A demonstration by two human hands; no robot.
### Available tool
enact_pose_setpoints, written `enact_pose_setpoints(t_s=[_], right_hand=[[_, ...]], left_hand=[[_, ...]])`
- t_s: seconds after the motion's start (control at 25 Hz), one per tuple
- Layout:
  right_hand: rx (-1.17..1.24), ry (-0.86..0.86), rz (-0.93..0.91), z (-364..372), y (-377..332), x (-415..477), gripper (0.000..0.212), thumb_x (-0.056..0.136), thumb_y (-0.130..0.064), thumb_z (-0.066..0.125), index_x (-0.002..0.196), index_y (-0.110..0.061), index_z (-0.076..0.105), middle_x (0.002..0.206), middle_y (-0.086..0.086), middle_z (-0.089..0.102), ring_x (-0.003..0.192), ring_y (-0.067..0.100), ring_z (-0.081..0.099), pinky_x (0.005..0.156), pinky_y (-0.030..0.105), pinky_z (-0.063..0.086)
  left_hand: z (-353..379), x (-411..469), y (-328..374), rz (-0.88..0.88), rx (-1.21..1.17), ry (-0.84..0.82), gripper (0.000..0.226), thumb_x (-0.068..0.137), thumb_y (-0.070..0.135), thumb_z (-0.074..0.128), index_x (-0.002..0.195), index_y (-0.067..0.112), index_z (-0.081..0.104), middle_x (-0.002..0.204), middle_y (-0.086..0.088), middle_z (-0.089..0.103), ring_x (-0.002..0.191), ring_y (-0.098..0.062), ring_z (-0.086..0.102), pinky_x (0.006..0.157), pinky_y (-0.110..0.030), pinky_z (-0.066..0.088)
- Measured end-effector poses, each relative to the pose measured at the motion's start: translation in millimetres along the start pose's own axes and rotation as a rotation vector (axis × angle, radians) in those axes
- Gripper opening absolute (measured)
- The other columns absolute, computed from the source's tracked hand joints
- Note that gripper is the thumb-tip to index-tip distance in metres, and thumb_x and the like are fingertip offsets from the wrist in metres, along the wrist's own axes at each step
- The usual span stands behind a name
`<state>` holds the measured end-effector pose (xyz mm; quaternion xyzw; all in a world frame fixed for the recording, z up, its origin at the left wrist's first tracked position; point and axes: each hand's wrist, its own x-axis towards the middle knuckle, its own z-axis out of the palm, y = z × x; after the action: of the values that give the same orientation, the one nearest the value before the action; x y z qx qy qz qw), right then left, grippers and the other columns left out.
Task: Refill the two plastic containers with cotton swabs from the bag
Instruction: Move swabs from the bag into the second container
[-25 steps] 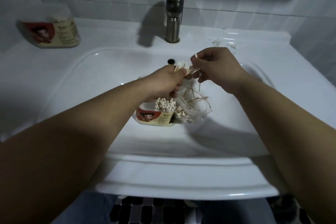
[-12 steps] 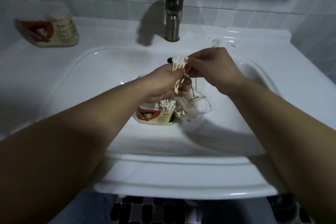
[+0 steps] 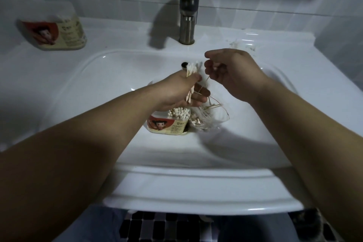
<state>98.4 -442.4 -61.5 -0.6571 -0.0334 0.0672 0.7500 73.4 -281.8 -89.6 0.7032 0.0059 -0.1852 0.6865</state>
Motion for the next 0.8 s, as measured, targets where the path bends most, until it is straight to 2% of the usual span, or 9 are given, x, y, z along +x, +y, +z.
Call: enact_pose_setpoints(t_s=[0.08, 0.16, 0.24, 0.32, 0.4, 0.48, 0.6, 0.68, 0.8], right_hand=[[-0.01, -0.014, -0.01, 2, 3, 0, 0.012, 0.092, 0.005, 0.061, 0.101, 0.0, 0.068, 0.077, 0.012, 0.064, 0.07, 0.023, 0.063, 0.064, 0.027, 0.05], [-0.068, 0.017, -0.055, 1, 5, 3, 0.017, 0.09, 0.008, 0.062, 0.099, -0.005, 0.069, 0.077, 0.009, 0.066, 0.074, 0.024, 0.062, 0.065, 0.028, 0.048], [-0.258, 0.053, -0.138, -2, 7, 6, 0.024, 0.089, 0.007, 0.064, 0.105, -0.01, 0.071, 0.087, 0.003, 0.07, 0.081, 0.02, 0.065, 0.068, 0.028, 0.051], [-0.433, 0.014, -0.196, -3, 11, 6, 0.033, 0.091, 0.007, 0.062, 0.12, -0.008, 0.07, 0.102, 0.002, 0.073, 0.092, 0.016, 0.071, 0.079, 0.028, 0.058], [-0.554, -0.058, -0.226, -1, 16, 4, 0.035, 0.093, 0.006, 0.061, 0.125, -0.006, 0.07, 0.102, 0.001, 0.076, 0.094, 0.016, 0.074, 0.091, 0.034, 0.06], [-0.644, -0.123, -0.247, 0, 17, 4, 0.035, 0.094, 0.005, 0.059, 0.122, -0.009, 0.073, 0.099, -0.001, 0.078, 0.088, 0.009, 0.072, 0.097, 0.037, 0.058], [-0.608, -0.167, -0.194, 0, 12, 3, 0.036, 0.097, 0.004, 0.052, 0.114, -0.016, 0.077, 0.103, 0.004, 0.078, 0.089, 0.016, 0.071, 0.092, 0.038, 0.059], [-0.609, -0.106, -0.134, 0, 12, 1, 0.032, 0.099, -0.001, 0.051, 0.108, -0.021, 0.075, 0.102, 0.001, 0.077, 0.093, 0.02, 0.074, 0.085, 0.035, 0.06], [-1.128, -0.004, -0.142, -4, 14, 1, 0.032, 0.096, -0.015, 0.057, 0.124, -0.02, 0.07, 0.118, 0.001, 0.073, 0.099, 0.016, 0.069, 0.093, 0.024, 0.049]], left_hand=[[2, -2, 1, 0.022, 0.03, -0.031, 0.024, 0.11, 0.031, 0.043, 0.098, 0.013, 0.052, 0.067, 0.001, 0.056, 0.056, -0.011, 0.054, 0.053, -0.024, 0.05], [0, 2, 1, 0.018, 0.039, -0.025, 0.02, 0.109, 0.033, 0.045, 0.104, 0.014, 0.051, 0.066, 0.004, 0.045, 0.052, -0.008, 0.044, 0.053, -0.023, 0.043], [-4, 6, 0, 0.008, 0.044, -0.002, 0.016, 0.11, 0.026, 0.043, 0.11, 0.012, 0.051, 0.066, 0.004, 0.044, 0.052, -0.008, 0.042, 0.052, -0.024, 0.04], [-4, 6, -1, 0.018, 0.043, -0.002, 0.017, 0.111, 0.022, 0.04, 0.112, 0.01, 0.051, 0.066, 0.003, 0.045, 0.052, -0.008, 0.045, 0.051, -0.024, 0.04], [-4, 5, -2, 0.036, 0.039, -0.035, 0.018, 0.111, 0.024, 0.039, 0.113, 0.009, 0.049, 0.069, 0.002, 0.047, 0.054, -0.009, 0.048, 0.052, -0.025, 0.04], [-5, 5, -3, 0.045, 0.042, -0.069, 0.019, 0.111, 0.026, 0.039, 0.115, 0.01, 0.048, 0.071, 0.002, 0.046, 0.054, -0.008, 0.048, 0.054, -0.026, 0.039], [-6, 4, -3, 0.041, 0.051, -0.055, 0.021, 0.111, 0.027, 0.039, 0.116, 0.01, 0.05, 0.073, 0.002, 0.045, 0.053, -0.008, 0.047, 0.051, -0.024, 0.04], [-5, 4, -1, 0.031, 0.068, 0.002, 0.021, 0.111, 0.027, 0.038, 0.116, 0.012, 0.052, 0.076, 0.001, 0.045, 0.055, -0.008, 0.045, 0.047, -0.022, 0.04], [-6, 2, 1, 0.028, 0.03, 0.051, 0.019, 0.111, 0.03, 0.037, 0.11, 0.021, 0.053, 0.083, -0.003, 0.048, 0.065, -0.013, 0.049, 0.054, -0.027, 0.052]])
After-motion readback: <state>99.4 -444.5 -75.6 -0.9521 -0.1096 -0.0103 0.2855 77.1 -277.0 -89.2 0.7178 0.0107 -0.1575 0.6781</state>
